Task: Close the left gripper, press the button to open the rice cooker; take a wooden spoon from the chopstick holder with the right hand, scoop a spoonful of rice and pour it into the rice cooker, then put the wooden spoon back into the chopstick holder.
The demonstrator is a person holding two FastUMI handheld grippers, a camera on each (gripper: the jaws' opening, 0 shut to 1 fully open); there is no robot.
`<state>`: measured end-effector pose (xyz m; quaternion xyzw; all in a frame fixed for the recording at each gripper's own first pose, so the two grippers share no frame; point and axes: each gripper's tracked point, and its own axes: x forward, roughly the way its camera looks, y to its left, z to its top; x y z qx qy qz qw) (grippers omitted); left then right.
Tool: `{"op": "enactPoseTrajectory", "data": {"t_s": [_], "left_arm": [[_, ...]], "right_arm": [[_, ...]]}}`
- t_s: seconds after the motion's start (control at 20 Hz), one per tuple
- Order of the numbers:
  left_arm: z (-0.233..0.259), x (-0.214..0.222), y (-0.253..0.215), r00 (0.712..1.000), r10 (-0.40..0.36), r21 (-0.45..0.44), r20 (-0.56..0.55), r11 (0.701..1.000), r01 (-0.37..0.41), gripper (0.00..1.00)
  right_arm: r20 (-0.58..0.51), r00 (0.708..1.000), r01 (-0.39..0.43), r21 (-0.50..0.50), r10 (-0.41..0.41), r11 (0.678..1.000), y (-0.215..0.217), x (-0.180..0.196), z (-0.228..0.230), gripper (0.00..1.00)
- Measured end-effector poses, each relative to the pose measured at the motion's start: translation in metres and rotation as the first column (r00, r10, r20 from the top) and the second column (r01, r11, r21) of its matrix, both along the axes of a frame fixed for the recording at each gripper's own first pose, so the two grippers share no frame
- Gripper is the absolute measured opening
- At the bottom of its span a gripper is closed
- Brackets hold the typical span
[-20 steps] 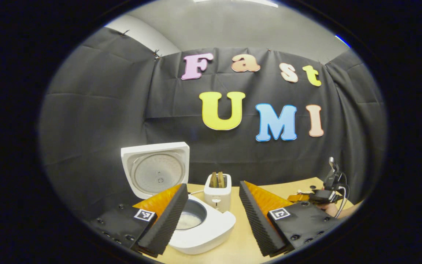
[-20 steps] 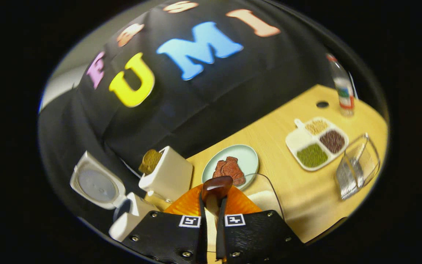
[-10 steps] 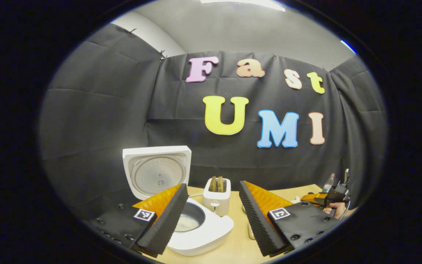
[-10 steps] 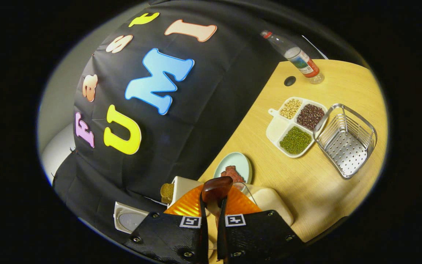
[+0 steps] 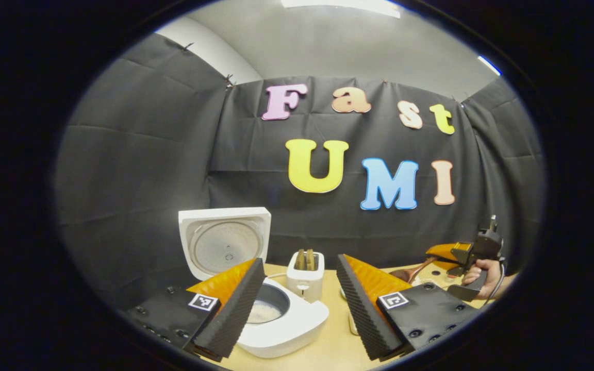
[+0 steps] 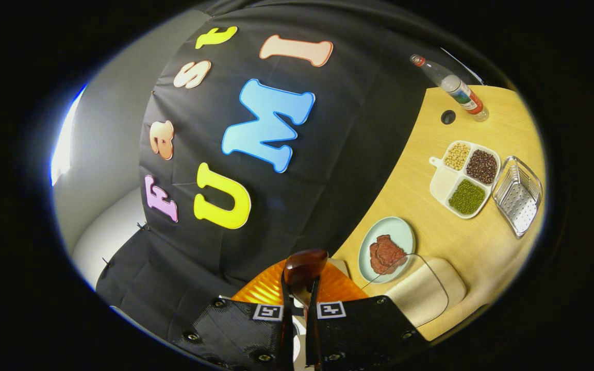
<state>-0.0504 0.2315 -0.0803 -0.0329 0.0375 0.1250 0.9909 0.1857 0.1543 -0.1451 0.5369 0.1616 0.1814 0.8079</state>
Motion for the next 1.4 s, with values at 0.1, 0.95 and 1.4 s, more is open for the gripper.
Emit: {"op": "enactPoseTrajectory", "data": {"t_s": [0.1,0.95,1.4], "left_arm": [[-0.004,-0.007,0.000,1.000,-0.005,-0.024,0.008,1.000,0.006,0.98],[-0.026,-0.041,0.049,1.000,0.024,-0.009,-0.012,1.000,-0.024,0.96],[-0.045,-0.048,0.072,0.999,0.023,-0.013,-0.027,1.000,-0.024,0.96]], "right_arm": [[0.004,1.000,-0.018,0.042,0.017,0.999,0.014,-0.006,0.009,0.09],[0.040,0.978,-0.210,0.129,0.207,0.969,0.157,-0.011,0.053,0.09],[0.056,0.950,-0.307,0.012,0.306,0.952,0.231,-0.008,0.052,0.10]]}}
